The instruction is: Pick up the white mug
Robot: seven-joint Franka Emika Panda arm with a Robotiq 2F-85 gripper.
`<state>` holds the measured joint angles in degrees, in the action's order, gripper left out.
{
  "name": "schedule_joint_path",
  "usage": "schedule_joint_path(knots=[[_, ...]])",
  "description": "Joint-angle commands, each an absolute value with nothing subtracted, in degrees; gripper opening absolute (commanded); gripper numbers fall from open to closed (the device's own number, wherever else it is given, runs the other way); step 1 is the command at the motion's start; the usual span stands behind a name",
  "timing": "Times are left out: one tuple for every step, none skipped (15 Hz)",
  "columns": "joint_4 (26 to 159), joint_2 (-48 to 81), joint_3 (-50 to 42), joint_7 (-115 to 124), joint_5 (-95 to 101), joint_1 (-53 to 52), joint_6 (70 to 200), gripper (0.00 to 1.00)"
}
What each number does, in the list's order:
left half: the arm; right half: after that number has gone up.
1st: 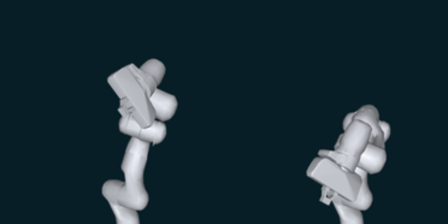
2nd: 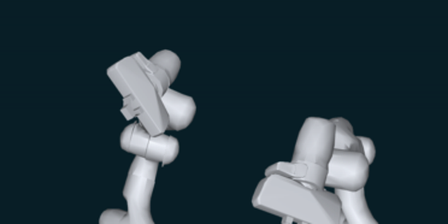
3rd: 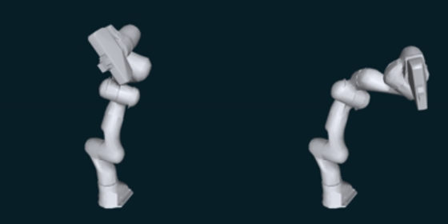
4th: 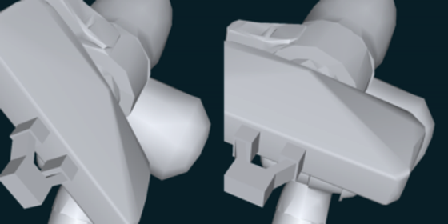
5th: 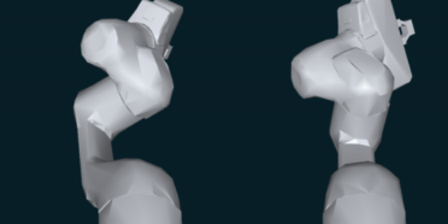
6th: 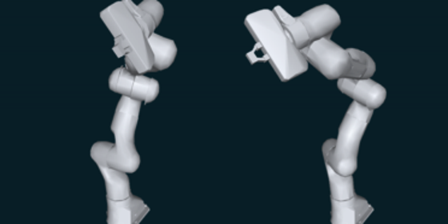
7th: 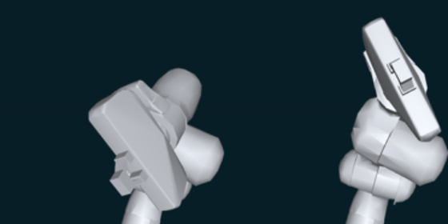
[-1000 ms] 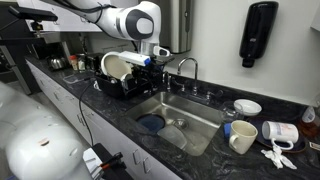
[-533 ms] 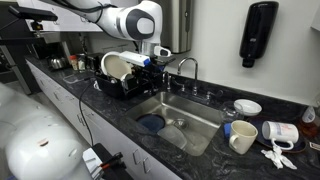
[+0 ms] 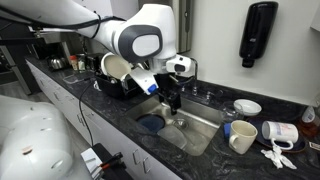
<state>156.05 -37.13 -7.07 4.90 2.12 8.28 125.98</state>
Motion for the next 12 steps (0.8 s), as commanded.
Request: schedule_joint_path(knots=[[161.0,-40.4,-11.3,-3.4,9.9,14.6,134.0,1.00],[160.2,-39.4,-13.6,-7.2,10.8,14.9,134.8,1.00],[159.2,-39.4,-10.5,-1.8,8.5,13.8,131.9,1.00],[159.3,-39.4,-11.6,-3.1,8.7,14.5,132.2,1.00],[159.2,-39.4,-11.7,-3.0,8.6,14.4,132.2,1.00],[159.2,-39.4,-11.4,-2.8,8.6,14.2,132.2,1.00],[159.1,-39.5,-10.8,-2.4,8.6,14.1,132.2,1.00],[159.1,-39.5,-10.5,-2.1,8.6,14.0,132.2,1.00],[159.1,-39.5,-10.5,-2.0,8.6,14.0,132.2,1.00],[158.9,-38.1,-10.7,-2.2,10.3,15.5,132.3,1.00],[158.2,-36.7,-11.5,-3.2,11.1,16.0,132.7,1.00],[157.7,-34.9,-11.7,-3.5,12.9,17.1,134.4,1.00]])
